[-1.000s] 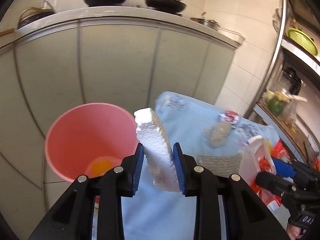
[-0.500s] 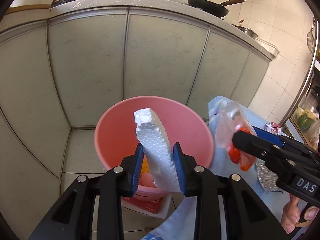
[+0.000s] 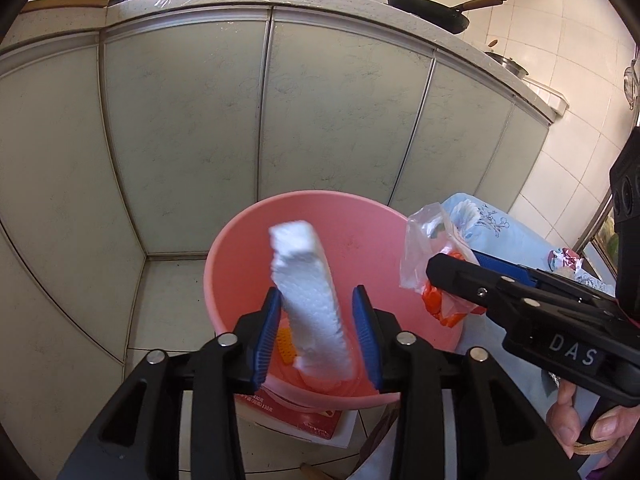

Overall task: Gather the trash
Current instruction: 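Open both tools to drop the foam strip and plastic bag into the bucket, then move both tools back over the table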

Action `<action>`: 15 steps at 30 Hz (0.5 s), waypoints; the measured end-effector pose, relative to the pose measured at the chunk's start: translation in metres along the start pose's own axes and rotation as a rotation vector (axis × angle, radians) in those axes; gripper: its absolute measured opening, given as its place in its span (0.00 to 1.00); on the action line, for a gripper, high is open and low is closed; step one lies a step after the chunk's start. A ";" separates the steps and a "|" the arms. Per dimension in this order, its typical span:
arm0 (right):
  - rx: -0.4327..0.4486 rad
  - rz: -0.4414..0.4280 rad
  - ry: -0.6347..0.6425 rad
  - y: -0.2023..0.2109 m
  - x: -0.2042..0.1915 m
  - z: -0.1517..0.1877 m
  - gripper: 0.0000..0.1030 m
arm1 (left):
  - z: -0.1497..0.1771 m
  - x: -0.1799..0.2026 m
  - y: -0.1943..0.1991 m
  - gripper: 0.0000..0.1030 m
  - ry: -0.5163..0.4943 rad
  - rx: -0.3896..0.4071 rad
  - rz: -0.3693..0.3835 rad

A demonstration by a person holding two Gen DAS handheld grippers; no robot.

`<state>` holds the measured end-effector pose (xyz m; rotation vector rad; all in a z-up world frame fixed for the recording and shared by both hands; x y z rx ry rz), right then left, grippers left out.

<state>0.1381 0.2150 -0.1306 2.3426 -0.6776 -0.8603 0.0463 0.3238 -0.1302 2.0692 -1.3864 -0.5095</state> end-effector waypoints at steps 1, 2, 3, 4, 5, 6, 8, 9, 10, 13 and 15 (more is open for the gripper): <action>-0.002 -0.001 -0.004 -0.001 0.001 0.000 0.41 | 0.000 -0.001 0.000 0.46 0.000 0.002 -0.002; -0.003 -0.002 -0.007 -0.003 0.002 0.000 0.42 | 0.002 -0.002 0.000 0.51 0.001 0.005 -0.003; -0.002 -0.006 -0.013 -0.003 0.003 0.000 0.42 | 0.002 -0.004 0.001 0.57 0.001 0.008 -0.006; -0.002 -0.008 -0.016 -0.003 0.004 0.000 0.43 | 0.002 -0.004 0.001 0.58 0.002 0.014 -0.006; -0.002 -0.008 -0.016 -0.003 0.004 0.000 0.44 | 0.002 -0.003 0.002 0.59 0.000 0.017 -0.002; -0.001 -0.010 -0.016 -0.002 0.004 0.000 0.45 | 0.002 -0.003 0.003 0.60 -0.001 0.019 0.001; -0.001 -0.015 -0.017 -0.001 0.004 0.000 0.47 | 0.002 -0.002 0.005 0.61 -0.006 0.025 0.003; 0.001 -0.019 -0.016 0.000 0.003 0.000 0.47 | 0.002 -0.002 0.006 0.61 -0.008 0.028 0.001; 0.005 -0.022 -0.014 0.001 0.003 0.000 0.50 | 0.002 -0.002 0.007 0.62 -0.007 0.029 0.001; 0.013 -0.027 -0.006 0.007 0.001 0.000 0.53 | 0.001 -0.002 0.011 0.63 -0.007 0.034 -0.001; 0.020 -0.028 -0.002 0.012 0.000 -0.001 0.55 | 0.000 -0.002 0.013 0.63 -0.007 0.039 -0.001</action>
Point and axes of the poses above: each gripper's, at about its wrist camera, not at the fingertips, and y roughly against the way its jaws point, x to its right, z to its underside, the point moved 10 cm from there along -y, roughly the way its jaws point, and after that the axes turned 10 degrees about -y, right-handed, at the moved point
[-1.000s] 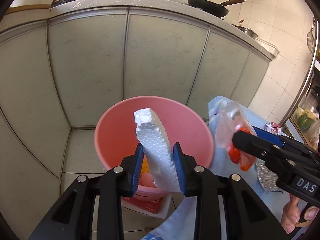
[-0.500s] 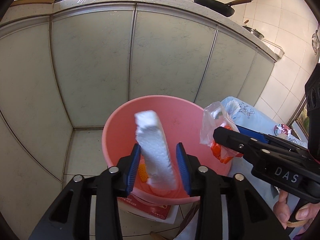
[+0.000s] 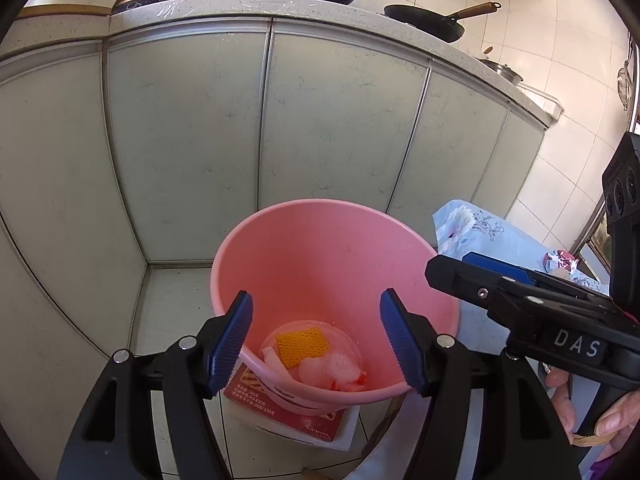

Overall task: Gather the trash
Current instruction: 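Move both tools back over the table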

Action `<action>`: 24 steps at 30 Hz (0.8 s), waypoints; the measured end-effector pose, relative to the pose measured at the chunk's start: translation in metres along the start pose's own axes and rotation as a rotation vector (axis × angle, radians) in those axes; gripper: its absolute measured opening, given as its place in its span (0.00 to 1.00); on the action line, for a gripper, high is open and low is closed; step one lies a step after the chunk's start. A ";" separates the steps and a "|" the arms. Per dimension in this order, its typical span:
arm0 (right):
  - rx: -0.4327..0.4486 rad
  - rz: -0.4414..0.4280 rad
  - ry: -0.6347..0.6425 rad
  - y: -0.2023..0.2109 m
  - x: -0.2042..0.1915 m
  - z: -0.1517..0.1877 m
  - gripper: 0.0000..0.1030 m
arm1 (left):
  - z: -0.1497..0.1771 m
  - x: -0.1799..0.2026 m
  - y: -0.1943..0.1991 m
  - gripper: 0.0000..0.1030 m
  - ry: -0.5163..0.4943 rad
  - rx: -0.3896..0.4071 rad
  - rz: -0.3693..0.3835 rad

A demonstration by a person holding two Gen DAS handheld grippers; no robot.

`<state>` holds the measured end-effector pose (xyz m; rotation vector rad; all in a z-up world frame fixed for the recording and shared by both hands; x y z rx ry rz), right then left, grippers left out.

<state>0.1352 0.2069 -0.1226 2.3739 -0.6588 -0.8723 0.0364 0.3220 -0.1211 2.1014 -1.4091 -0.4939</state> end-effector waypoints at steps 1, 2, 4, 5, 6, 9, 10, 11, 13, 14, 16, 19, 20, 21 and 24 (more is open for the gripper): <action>0.003 -0.003 0.000 0.003 0.000 0.000 0.55 | 0.000 0.000 0.002 0.64 0.001 0.003 0.000; 0.005 -0.005 0.000 0.006 -0.001 -0.001 0.56 | 0.000 0.000 0.004 0.64 0.001 0.005 0.003; 0.006 -0.012 0.000 0.012 -0.002 0.001 0.57 | -0.002 0.002 0.008 0.65 -0.001 0.009 0.008; 0.008 -0.015 0.000 0.016 -0.002 0.002 0.58 | -0.002 0.004 0.010 0.66 -0.007 0.012 0.008; 0.009 -0.019 0.001 0.020 -0.002 0.002 0.58 | -0.003 0.006 0.013 0.69 -0.014 0.016 0.008; 0.020 -0.023 0.000 0.034 -0.001 0.005 0.60 | -0.005 0.015 0.021 0.70 -0.039 0.030 0.013; 0.026 -0.021 -0.001 0.041 0.000 0.006 0.60 | -0.006 0.018 0.024 0.70 -0.046 0.033 0.016; 0.033 -0.017 -0.003 0.046 0.002 0.007 0.60 | -0.006 0.022 0.027 0.70 -0.052 0.037 0.022; 0.047 0.004 -0.004 0.061 0.010 0.009 0.60 | -0.008 0.030 0.032 0.71 -0.064 0.045 0.042; 0.058 0.025 -0.002 0.069 0.014 0.010 0.60 | -0.010 0.034 0.035 0.71 -0.069 0.049 0.050; 0.075 0.055 -0.009 0.085 0.026 0.014 0.60 | -0.012 0.044 0.040 0.72 -0.080 0.058 0.069; 0.098 0.103 -0.033 0.108 0.046 0.020 0.60 | -0.013 0.060 0.046 0.72 -0.107 0.063 0.090; 0.106 0.118 -0.043 0.117 0.054 0.024 0.60 | -0.014 0.066 0.047 0.72 -0.119 0.064 0.093; 0.113 0.134 -0.053 0.126 0.062 0.027 0.60 | -0.014 0.071 0.049 0.72 -0.127 0.065 0.097; 0.129 0.187 -0.073 0.150 0.084 0.037 0.60 | -0.013 0.088 0.052 0.72 -0.154 0.062 0.115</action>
Point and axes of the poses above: each gripper's, at about its wrist camera, not at the fingertips, and y roughly against the way its jaws point, x to its right, z to its underside, the point moved 10 cm from there along -y, roughly the way its jaws point, and after that the axes turned 10 degrees about -y, right-handed, at the moved point
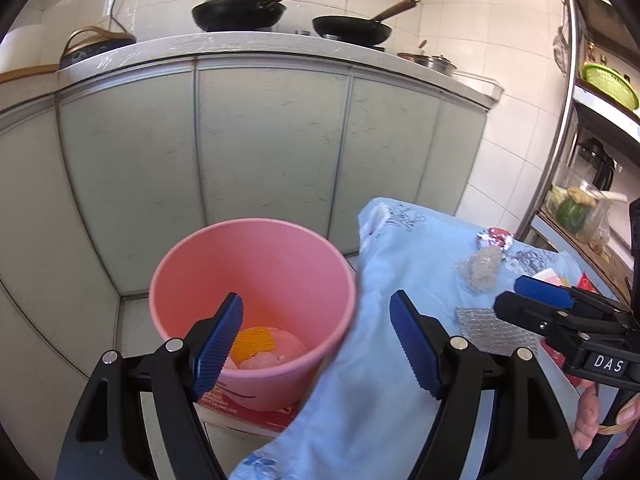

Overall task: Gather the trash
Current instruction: 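Move both tools back over the table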

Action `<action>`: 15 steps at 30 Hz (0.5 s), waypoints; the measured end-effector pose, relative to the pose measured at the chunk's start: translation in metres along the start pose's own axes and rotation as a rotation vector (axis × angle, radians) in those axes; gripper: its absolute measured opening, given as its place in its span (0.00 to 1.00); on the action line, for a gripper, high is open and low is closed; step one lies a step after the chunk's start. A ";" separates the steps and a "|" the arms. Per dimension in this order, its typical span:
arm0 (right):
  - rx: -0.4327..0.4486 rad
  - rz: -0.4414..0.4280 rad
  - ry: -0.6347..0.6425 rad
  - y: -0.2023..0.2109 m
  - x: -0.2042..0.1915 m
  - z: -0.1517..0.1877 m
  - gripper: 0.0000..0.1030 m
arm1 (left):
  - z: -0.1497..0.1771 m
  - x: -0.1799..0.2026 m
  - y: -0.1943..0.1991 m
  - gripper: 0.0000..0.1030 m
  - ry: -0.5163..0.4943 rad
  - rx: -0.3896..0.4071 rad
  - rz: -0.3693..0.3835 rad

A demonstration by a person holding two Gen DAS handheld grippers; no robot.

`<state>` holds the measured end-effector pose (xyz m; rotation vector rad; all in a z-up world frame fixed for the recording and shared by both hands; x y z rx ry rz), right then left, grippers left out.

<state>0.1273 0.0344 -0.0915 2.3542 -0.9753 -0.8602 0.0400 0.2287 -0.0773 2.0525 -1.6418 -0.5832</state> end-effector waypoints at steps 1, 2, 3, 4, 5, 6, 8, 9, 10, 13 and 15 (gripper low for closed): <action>0.007 0.018 -0.005 0.006 0.008 0.002 0.60 | -0.001 0.006 0.000 0.72 -0.008 -0.001 0.007; 0.013 0.033 -0.009 0.011 0.015 0.004 0.60 | -0.001 0.011 0.000 0.72 -0.013 -0.002 0.014; 0.021 0.047 -0.012 0.019 0.022 0.007 0.60 | -0.001 0.017 0.000 0.72 -0.019 -0.003 0.024; 0.029 0.059 -0.015 0.026 0.029 0.009 0.60 | -0.001 0.021 -0.001 0.72 -0.026 -0.006 0.031; 0.040 0.079 -0.020 0.034 0.038 0.012 0.60 | -0.001 0.025 -0.001 0.72 -0.033 -0.008 0.039; 0.048 0.093 -0.025 0.041 0.046 0.014 0.60 | -0.001 0.031 0.000 0.72 -0.040 -0.009 0.049; 0.058 0.119 -0.043 0.053 0.063 0.020 0.60 | -0.002 0.041 0.000 0.72 -0.053 -0.012 0.073; 0.058 0.132 -0.055 0.056 0.071 0.022 0.60 | -0.002 0.045 0.000 0.72 -0.058 -0.013 0.084; 0.057 0.144 -0.071 0.061 0.080 0.026 0.60 | -0.001 0.052 0.000 0.72 -0.066 -0.016 0.102; 0.037 0.178 -0.123 0.071 0.105 0.039 0.60 | 0.002 0.070 -0.002 0.72 -0.090 -0.031 0.145; 0.028 0.197 -0.148 0.076 0.120 0.047 0.60 | 0.004 0.085 -0.006 0.72 -0.109 -0.048 0.181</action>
Point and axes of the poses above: each gripper's, at about its wrist camera, not at the fingertips, and y roughly against the way its jaws point, x to its right, z to its underside, the point moved 10 cm from there along -y, roughly the way its jaws point, and after that the axes turned 10 degrees about -y, right-handed, at the moved point
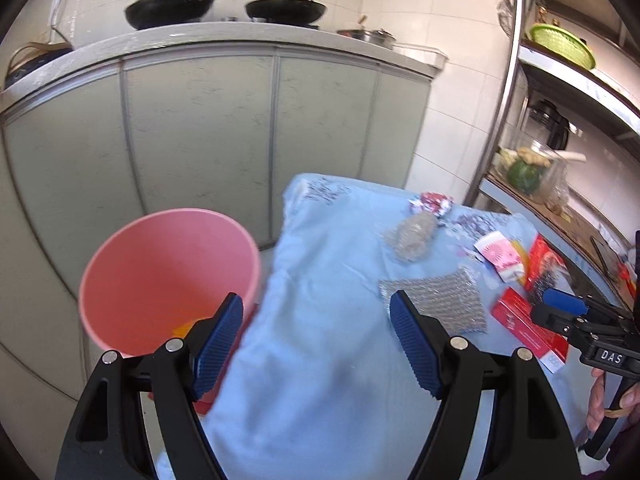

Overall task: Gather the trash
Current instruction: 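Move both tools back over the table, then grasp the silver scouring pad with the left tool while the right tool grasps the red cardboard box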

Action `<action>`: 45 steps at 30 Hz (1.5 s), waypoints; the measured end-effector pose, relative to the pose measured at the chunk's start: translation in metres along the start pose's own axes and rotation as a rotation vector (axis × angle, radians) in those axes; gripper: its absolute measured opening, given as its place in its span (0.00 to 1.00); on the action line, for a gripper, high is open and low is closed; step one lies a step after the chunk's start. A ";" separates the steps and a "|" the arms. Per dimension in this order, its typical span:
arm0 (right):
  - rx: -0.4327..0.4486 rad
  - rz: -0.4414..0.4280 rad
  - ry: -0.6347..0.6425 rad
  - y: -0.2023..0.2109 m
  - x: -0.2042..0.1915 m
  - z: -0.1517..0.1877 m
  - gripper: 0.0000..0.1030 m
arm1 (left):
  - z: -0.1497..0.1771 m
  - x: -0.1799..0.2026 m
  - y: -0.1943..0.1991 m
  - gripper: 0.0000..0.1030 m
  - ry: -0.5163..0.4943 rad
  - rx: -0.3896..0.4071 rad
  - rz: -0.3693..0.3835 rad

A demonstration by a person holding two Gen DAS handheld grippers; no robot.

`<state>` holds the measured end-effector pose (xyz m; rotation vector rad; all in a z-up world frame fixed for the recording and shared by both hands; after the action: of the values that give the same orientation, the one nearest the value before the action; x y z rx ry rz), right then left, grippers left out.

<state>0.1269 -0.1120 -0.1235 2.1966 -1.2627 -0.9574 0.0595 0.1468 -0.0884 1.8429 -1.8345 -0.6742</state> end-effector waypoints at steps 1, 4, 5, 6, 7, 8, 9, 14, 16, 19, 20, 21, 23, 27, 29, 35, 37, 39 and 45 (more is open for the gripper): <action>0.000 0.011 -0.007 0.002 0.007 0.002 0.60 | 0.001 0.009 -0.004 0.72 -0.011 -0.011 0.021; 0.006 0.042 -0.025 0.008 0.025 0.007 0.60 | 0.002 0.035 -0.013 0.72 -0.046 -0.039 0.097; 0.009 0.051 -0.028 0.009 0.030 0.008 0.60 | 0.002 0.045 -0.014 0.72 -0.070 -0.041 0.120; 0.012 0.058 -0.031 0.011 0.034 0.009 0.60 | 0.002 0.056 -0.016 0.72 -0.106 -0.044 0.139; 0.014 0.061 -0.034 0.012 0.038 0.010 0.60 | 0.004 0.065 -0.018 0.72 -0.138 -0.047 0.150; 0.015 0.063 -0.037 0.014 0.041 0.011 0.60 | 0.006 0.075 -0.019 0.72 -0.176 -0.052 0.162; 0.016 0.067 -0.041 0.015 0.045 0.012 0.60 | 0.008 0.082 -0.021 0.72 -0.206 -0.056 0.172; 0.015 0.081 -0.049 0.019 0.058 0.015 0.60 | 0.024 0.104 -0.042 0.72 -0.330 -0.109 0.179; 0.011 0.083 -0.051 0.018 0.060 0.016 0.60 | 0.028 0.107 -0.050 0.72 -0.354 -0.126 0.173; 0.002 0.080 -0.055 0.018 0.064 0.018 0.60 | 0.030 0.106 -0.061 0.72 -0.393 -0.143 0.157; -0.004 0.078 -0.056 0.017 0.064 0.019 0.60 | 0.030 0.105 -0.063 0.72 -0.407 -0.145 0.151; -0.007 0.076 -0.056 0.016 0.064 0.020 0.60 | 0.030 0.106 -0.067 0.72 -0.428 -0.145 0.144; -0.016 0.072 -0.053 0.014 0.063 0.021 0.60 | 0.031 0.107 -0.073 0.70 -0.468 -0.155 0.133; -0.036 0.068 -0.051 0.008 0.063 0.023 0.60 | 0.035 0.115 -0.084 0.62 -0.552 -0.180 0.115; -0.046 0.069 -0.055 0.004 0.064 0.024 0.60 | 0.036 0.120 -0.085 0.59 -0.587 -0.177 0.115; -0.072 0.076 -0.051 -0.003 0.065 0.027 0.60 | 0.038 0.123 -0.093 0.24 -0.607 -0.197 0.099; -0.081 0.080 -0.051 -0.005 0.067 0.028 0.60 | 0.038 0.119 -0.094 0.11 -0.586 -0.201 0.089; -0.089 0.083 -0.057 -0.007 0.069 0.030 0.60 | 0.034 0.114 -0.092 0.08 -0.551 -0.188 0.088; -0.111 0.095 -0.063 -0.011 0.074 0.036 0.60 | 0.023 0.105 -0.072 0.07 -0.404 -0.159 0.162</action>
<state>0.1318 -0.1716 -0.1807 2.0181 -1.2978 -1.0398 0.1011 0.0432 -0.1544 1.5160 -2.0787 -1.1613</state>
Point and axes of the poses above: each gripper's, at about its wrist camera, not at the fingertips, and y roughly against the way its jaws point, x to its right, z to its underside, the point moved 10 cm from there along -y, roughly the way its jaws point, and after that the axes turned 10 degrees about -y, right-handed, at the moved point
